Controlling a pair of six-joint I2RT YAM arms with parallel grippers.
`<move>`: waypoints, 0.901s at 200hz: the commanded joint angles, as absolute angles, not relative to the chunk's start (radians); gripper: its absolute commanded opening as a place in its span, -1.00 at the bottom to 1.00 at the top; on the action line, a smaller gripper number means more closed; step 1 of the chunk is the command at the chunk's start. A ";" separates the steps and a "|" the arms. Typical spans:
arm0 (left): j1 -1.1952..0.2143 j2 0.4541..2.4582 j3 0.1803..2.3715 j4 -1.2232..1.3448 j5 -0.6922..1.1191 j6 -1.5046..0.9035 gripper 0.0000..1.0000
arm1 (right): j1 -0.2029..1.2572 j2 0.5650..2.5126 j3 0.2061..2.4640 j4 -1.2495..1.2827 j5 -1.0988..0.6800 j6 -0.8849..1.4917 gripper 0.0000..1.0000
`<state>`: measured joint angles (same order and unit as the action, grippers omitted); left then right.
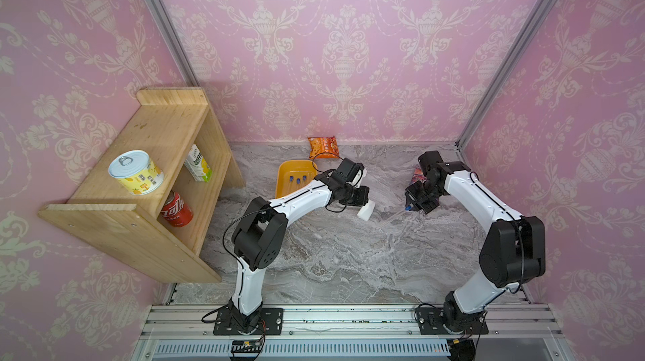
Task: Wipe the exteriors of test tubes
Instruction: Wipe the dirt from the test tube.
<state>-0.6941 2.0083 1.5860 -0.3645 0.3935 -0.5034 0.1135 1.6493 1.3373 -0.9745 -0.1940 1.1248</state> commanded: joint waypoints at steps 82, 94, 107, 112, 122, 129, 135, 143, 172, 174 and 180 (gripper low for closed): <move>-0.771 2.100 1.742 -0.236 0.590 -0.698 -1.00 | 0.132 1.636 1.332 -0.960 -0.209 1.122 -0.79; -0.779 2.096 1.745 -0.224 0.601 -0.711 -1.00 | 0.131 1.638 1.332 -0.960 -0.206 1.124 -0.79; -0.788 2.093 1.750 -0.224 0.612 -0.718 -1.00 | 0.131 1.640 1.331 -0.960 -0.203 1.124 -0.79; -0.791 2.091 1.749 -0.224 0.613 -0.718 -1.00 | 0.131 1.642 1.332 -0.960 -0.201 1.123 -0.79; -0.799 2.084 1.743 -0.224 0.615 -0.720 -1.00 | 0.130 1.646 1.335 -0.960 -0.199 1.123 -0.79; -0.801 2.078 1.735 -0.222 0.616 -0.721 -1.00 | 0.127 1.650 1.340 -0.961 -0.198 1.123 -0.79; -0.803 2.073 1.725 -0.219 0.618 -0.724 -1.00 | 0.124 1.654 1.347 -0.962 -0.198 1.121 -0.79; -0.803 2.064 1.707 -0.209 0.621 -0.731 -1.00 | 0.121 1.658 1.351 -0.964 -0.197 1.121 -0.79; -0.803 2.024 1.634 -0.180 0.629 -0.748 -1.00 | 0.108 1.665 1.372 -0.966 -0.196 1.120 -0.79; -0.802 2.022 1.628 -0.178 0.629 -0.749 -1.00 | 0.107 1.666 1.373 -0.966 -0.196 1.120 -0.79; -0.803 2.013 1.612 -0.173 0.630 -0.750 -1.00 | 0.103 1.667 1.377 -0.966 -0.198 1.120 -0.79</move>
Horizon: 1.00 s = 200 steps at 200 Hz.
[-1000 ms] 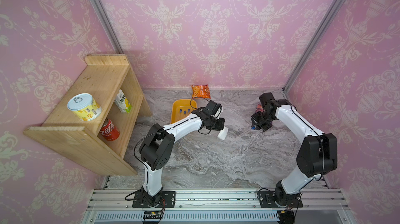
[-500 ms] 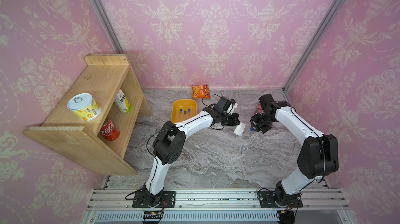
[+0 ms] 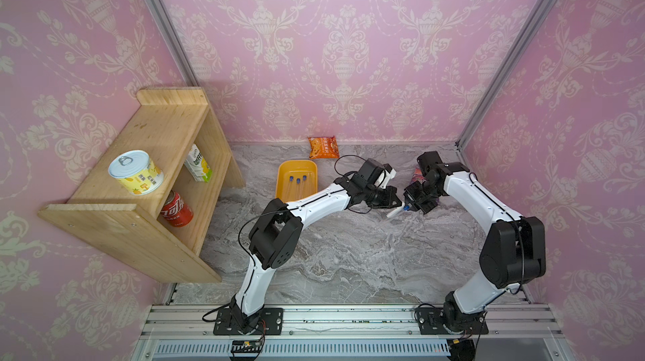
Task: Wipe the exteriors of test tubes
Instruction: Wipe the dirt from the test tube.
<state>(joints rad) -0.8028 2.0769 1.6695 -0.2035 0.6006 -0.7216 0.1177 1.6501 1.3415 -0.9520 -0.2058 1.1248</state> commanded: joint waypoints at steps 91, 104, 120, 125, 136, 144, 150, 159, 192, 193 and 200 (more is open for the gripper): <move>-0.802 1.907 1.486 -0.190 0.620 -0.735 -1.00 | 0.085 1.696 1.397 -0.952 -0.204 1.120 -0.80; -0.801 1.921 1.499 -0.189 0.621 -0.735 -1.00 | 0.084 1.691 1.393 -0.952 -0.205 1.119 -0.80; -0.801 1.950 1.531 -0.190 0.627 -0.734 -1.00 | 0.084 1.683 1.390 -0.956 -0.206 1.117 -0.80; -0.802 1.961 1.543 -0.193 0.626 -0.734 -1.00 | 0.084 1.679 1.388 -0.958 -0.206 1.116 -0.80; -0.801 1.987 1.577 -0.197 0.627 -0.732 -1.00 | 0.084 1.669 1.381 -0.962 -0.207 1.116 -0.80; -0.802 2.008 1.602 -0.201 0.627 -0.728 -1.00 | 0.083 1.662 1.378 -0.963 -0.207 1.117 -0.80; -0.801 2.024 1.621 -0.204 0.629 -0.727 -1.00 | 0.083 1.656 1.375 -0.964 -0.207 1.116 -0.80; -0.802 2.048 1.653 -0.206 0.633 -0.727 -1.00 | 0.082 1.649 1.372 -0.966 -0.208 1.115 -0.80; -0.802 2.132 1.768 -0.219 0.650 -0.740 -1.00 | 0.064 1.630 1.362 -0.977 -0.207 1.105 -0.80; -0.803 2.134 1.770 -0.220 0.650 -0.740 -1.00 | 0.063 1.630 1.361 -0.977 -0.207 1.105 -0.80; -0.803 2.143 1.785 -0.225 0.652 -0.740 -1.00 | 0.056 1.628 1.360 -0.978 -0.207 1.103 -0.80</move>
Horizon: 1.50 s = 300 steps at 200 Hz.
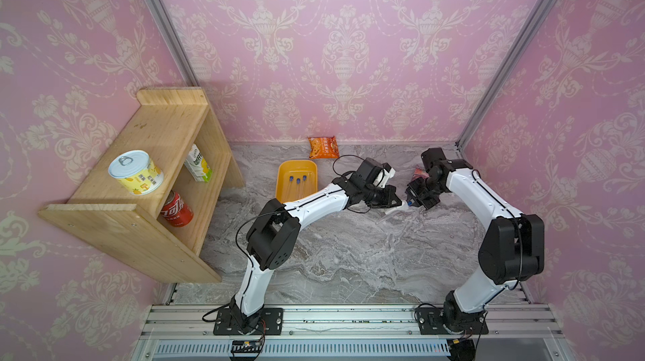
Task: Wipe the exteriors of test tubes
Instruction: Wipe the dirt from the test tube.
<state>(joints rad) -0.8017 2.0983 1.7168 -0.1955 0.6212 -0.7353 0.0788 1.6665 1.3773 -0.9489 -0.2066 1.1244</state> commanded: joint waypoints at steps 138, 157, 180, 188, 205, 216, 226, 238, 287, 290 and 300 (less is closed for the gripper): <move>-0.799 1.821 1.382 -0.207 0.666 -0.721 -1.00 | -0.005 1.697 1.438 -0.985 -0.193 1.077 -0.80; -0.791 1.750 1.311 -0.236 0.656 -0.709 -1.00 | -0.010 1.717 1.457 -0.985 -0.192 1.075 -0.79; -0.751 1.646 1.200 -0.254 0.646 -0.707 -1.00 | -0.008 1.734 1.476 -0.979 -0.199 1.075 -0.79; -0.726 1.614 1.162 -0.265 0.641 -0.701 -1.00 | -0.005 1.738 1.483 -0.977 -0.198 1.075 -0.79; -0.658 1.558 1.080 -0.284 0.646 -0.684 -1.00 | 0.013 1.748 1.492 -0.974 -0.195 1.081 -0.78; -0.613 1.533 1.044 -0.309 0.645 -0.660 -1.00 | 0.032 1.761 1.502 -0.972 -0.196 1.084 -0.78; -0.583 1.511 1.024 -0.349 0.626 -0.623 -1.00 | 0.054 1.776 1.518 -0.977 -0.198 1.086 -0.78; -0.563 1.493 1.018 -0.416 0.580 -0.568 -1.00 | 0.086 1.793 1.540 -0.977 -0.198 1.090 -0.77; -0.511 1.386 0.938 -0.552 0.454 -0.486 -1.00 | 0.250 1.908 1.725 -0.977 -0.199 1.086 -0.77; -0.508 1.378 0.933 -0.562 0.442 -0.482 -1.00 | 0.261 1.918 1.740 -0.976 -0.199 1.086 -0.77; -0.498 1.351 0.911 -0.590 0.411 -0.467 -1.00 | 0.299 1.954 1.790 -0.975 -0.205 1.084 -0.77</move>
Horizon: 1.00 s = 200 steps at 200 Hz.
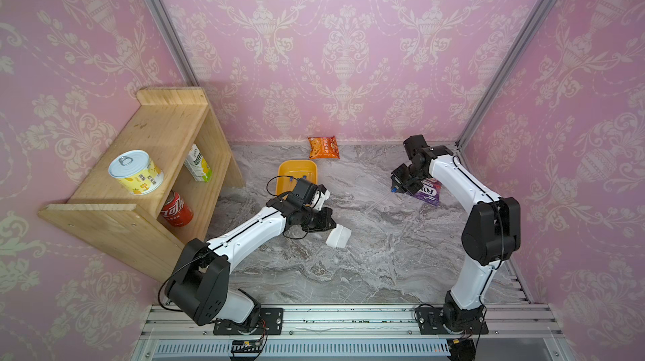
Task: Wipe the exteriors of test tubes
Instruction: Place the test tube in the storage box.
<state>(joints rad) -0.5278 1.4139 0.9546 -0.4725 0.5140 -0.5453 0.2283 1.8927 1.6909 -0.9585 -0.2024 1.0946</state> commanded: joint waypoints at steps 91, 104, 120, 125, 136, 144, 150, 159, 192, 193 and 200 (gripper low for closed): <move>-0.440 1.080 0.771 -0.740 0.207 -0.551 -1.00 | 0.555 2.427 2.498 -1.019 -0.337 1.008 -0.75; -0.443 1.072 0.764 -0.740 0.192 -0.562 -1.00 | 0.572 2.490 2.598 -1.027 -0.351 1.009 -0.75; -0.442 1.053 0.768 -0.754 0.150 -0.570 -1.00 | 0.585 2.532 2.652 -1.006 -0.358 1.015 -0.73; -0.442 1.043 0.766 -0.754 0.140 -0.571 -1.00 | 0.589 2.536 2.648 -0.987 -0.366 1.017 -0.73; -0.440 1.028 0.762 -0.748 0.135 -0.576 -1.00 | 0.595 2.541 2.632 -0.935 -0.382 1.012 -0.73; -0.440 1.022 0.760 -0.748 0.136 -0.578 -1.00 | 0.600 2.545 2.626 -0.902 -0.389 1.002 -0.73; -0.440 1.020 0.758 -0.746 0.139 -0.578 -1.00 | 0.604 2.550 2.626 -0.879 -0.393 0.993 -0.74; -0.439 1.024 0.760 -0.747 0.144 -0.576 -1.00 | 0.610 2.559 2.630 -0.850 -0.398 0.982 -0.75; -0.439 1.032 0.761 -0.739 0.156 -0.569 -1.00 | 0.624 2.568 2.635 -0.762 -0.350 0.939 -0.74; -0.439 1.032 0.761 -0.738 0.156 -0.569 -1.00 | 0.624 2.569 2.635 -0.759 -0.348 0.938 -0.74; -0.439 1.032 0.759 -0.736 0.159 -0.568 -1.00 | 0.623 2.573 2.637 -0.741 -0.334 0.936 -0.73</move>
<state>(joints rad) -0.4473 1.0340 0.7746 -0.7216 0.1757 -0.5598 0.6117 2.5488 2.6144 -0.8398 -0.3676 0.9855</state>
